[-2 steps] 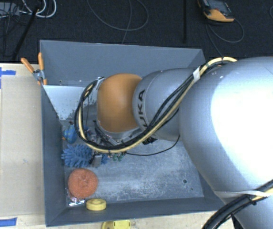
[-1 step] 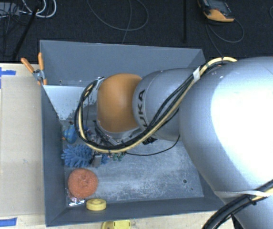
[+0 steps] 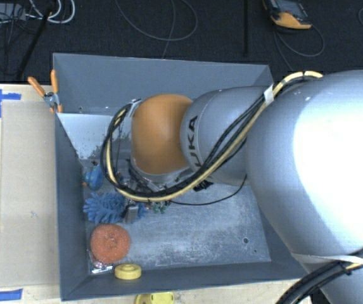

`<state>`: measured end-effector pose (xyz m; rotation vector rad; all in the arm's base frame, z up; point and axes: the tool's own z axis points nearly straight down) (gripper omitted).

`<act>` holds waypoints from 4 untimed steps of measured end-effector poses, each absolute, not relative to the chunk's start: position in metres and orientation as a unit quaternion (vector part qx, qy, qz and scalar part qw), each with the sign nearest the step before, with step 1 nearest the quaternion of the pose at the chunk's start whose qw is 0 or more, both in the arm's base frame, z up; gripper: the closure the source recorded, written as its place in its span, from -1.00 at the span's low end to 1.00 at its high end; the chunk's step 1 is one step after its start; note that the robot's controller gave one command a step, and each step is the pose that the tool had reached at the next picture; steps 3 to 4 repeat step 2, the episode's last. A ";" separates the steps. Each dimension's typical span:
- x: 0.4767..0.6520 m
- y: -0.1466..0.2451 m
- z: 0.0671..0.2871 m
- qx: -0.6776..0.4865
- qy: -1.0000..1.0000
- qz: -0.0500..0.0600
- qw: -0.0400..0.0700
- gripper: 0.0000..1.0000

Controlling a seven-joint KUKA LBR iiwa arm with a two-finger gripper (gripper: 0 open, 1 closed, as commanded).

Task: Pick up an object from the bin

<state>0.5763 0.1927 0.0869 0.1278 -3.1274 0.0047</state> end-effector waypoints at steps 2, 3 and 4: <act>0.581 0.233 0.220 0.072 -0.997 0.000 -0.001 1.00; 0.581 0.233 0.220 0.072 -0.997 0.000 -0.001 1.00; 0.581 0.233 0.220 0.072 -0.997 0.000 -0.001 1.00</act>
Offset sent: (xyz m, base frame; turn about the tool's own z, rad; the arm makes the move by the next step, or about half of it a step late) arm 0.0067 0.0400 0.1352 -0.0629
